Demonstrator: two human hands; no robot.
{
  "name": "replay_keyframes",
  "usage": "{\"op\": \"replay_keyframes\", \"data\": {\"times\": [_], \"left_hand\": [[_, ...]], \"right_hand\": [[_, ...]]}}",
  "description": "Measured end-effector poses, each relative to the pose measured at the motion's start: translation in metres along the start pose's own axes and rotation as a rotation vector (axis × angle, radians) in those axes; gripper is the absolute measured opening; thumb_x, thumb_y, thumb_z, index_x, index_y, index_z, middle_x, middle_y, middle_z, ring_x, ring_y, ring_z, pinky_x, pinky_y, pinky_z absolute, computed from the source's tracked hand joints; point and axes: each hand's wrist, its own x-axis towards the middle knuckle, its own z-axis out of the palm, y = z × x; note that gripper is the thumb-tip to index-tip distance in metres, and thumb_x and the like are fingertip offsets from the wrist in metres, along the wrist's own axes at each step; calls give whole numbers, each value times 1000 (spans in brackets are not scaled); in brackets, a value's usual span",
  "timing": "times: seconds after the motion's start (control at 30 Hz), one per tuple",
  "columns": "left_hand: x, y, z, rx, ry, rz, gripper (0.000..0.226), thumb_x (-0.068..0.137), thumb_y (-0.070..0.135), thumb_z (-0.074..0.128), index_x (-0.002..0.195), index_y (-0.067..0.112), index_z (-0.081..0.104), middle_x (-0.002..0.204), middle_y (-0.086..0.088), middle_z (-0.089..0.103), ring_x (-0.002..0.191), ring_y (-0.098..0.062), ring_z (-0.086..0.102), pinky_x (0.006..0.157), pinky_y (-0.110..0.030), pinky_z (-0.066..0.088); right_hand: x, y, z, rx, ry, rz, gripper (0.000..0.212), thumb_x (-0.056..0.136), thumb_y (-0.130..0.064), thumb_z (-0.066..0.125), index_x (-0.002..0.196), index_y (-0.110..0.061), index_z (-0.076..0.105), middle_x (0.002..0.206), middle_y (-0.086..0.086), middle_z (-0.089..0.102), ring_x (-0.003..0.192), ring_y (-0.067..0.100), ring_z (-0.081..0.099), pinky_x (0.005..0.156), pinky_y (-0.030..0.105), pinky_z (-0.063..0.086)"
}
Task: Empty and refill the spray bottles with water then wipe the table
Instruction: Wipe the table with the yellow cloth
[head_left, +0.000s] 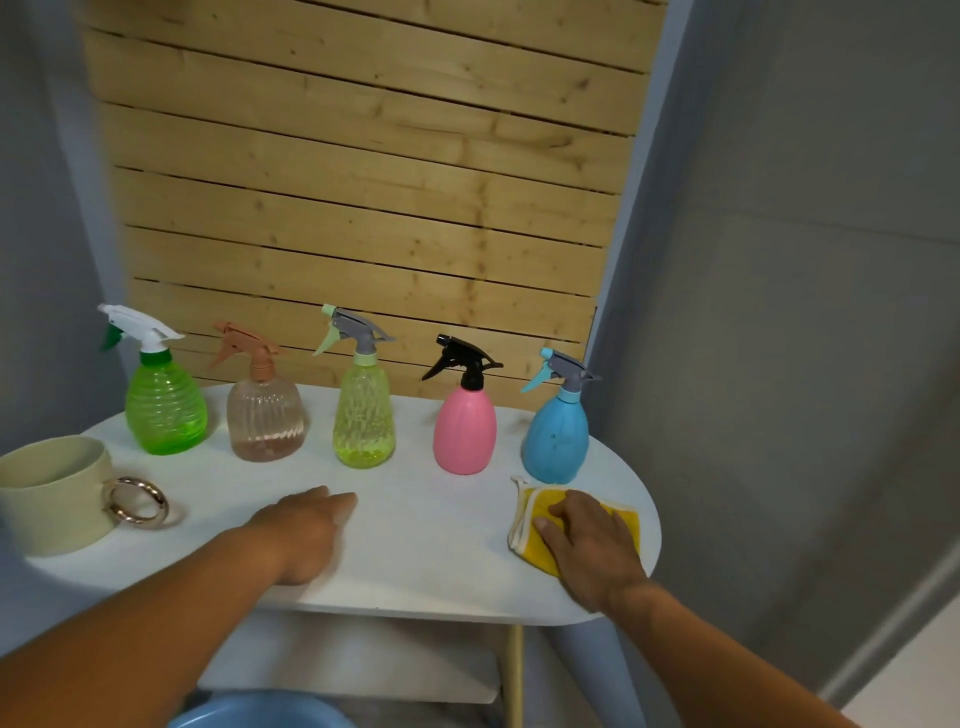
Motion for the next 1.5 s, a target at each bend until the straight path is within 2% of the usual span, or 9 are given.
{"op": "replay_keyframes", "data": {"times": [0.1,0.2,0.4,0.67,0.87,1.1,1.33,1.4,1.5], "left_hand": [[-1,14,0,-32,10,63,58,113,27,28,168,34,12,177,-7,2,162,-28,9,130,-37,13],[-3,16,-3,-75,22,83,57,113,30,31,167,35,13,177,-5,3,162,-27,8,130,-37,13],[-31,-1,-29,-160,237,183,62,110,24,45,165,40,22,170,7,29,155,-19,31,122,-32,31],[-67,-39,-61,-133,353,159,67,105,18,57,163,38,30,169,9,31,155,-17,31,123,-33,32],[-96,-71,-80,-66,399,121,83,96,21,75,161,43,29,163,13,37,144,-14,41,109,-26,37],[-104,-134,-93,56,381,-148,118,79,48,88,166,38,9,173,-2,14,161,-26,6,128,-38,15],[-91,-182,-99,-91,308,-397,151,55,61,97,165,43,-6,172,-14,11,161,-33,5,127,-45,19],[-84,-192,-97,-158,288,-413,154,54,57,99,165,43,-7,172,-14,10,161,-34,9,124,-46,24],[-76,-200,-92,-306,280,-375,152,57,44,102,166,40,-4,170,-10,20,154,-36,28,107,-44,48]], "right_hand": [[-2,3,0,-70,-42,63,60,100,-64,35,145,-26,41,159,4,32,149,27,27,122,43,21],[-2,11,-2,-148,-102,124,74,102,-65,23,161,-21,17,170,5,10,156,27,9,126,46,9],[-5,-1,4,-202,-143,204,76,102,-64,14,163,-21,3,171,6,-4,157,28,-2,126,50,1],[-20,-76,37,-197,-156,167,79,100,-67,11,163,-22,-3,170,10,-10,156,31,-8,125,54,-5],[-21,-152,76,-199,-171,75,79,98,-68,12,163,-24,-1,170,14,-9,156,33,-9,122,57,-9],[-5,-217,103,-188,-187,36,78,98,-67,11,163,-25,-3,169,16,-12,155,36,-11,120,60,-10],[2,-283,126,-168,-191,-20,77,100,-63,12,162,-21,-4,168,18,-12,155,38,-13,120,61,-12],[4,-300,134,-166,-181,-54,77,100,-62,12,162,-20,-2,168,19,-11,155,38,-12,119,61,-13],[5,-319,142,-160,-176,-94,77,101,-61,13,162,-18,-2,168,20,-11,155,38,-12,119,62,-13]]}}
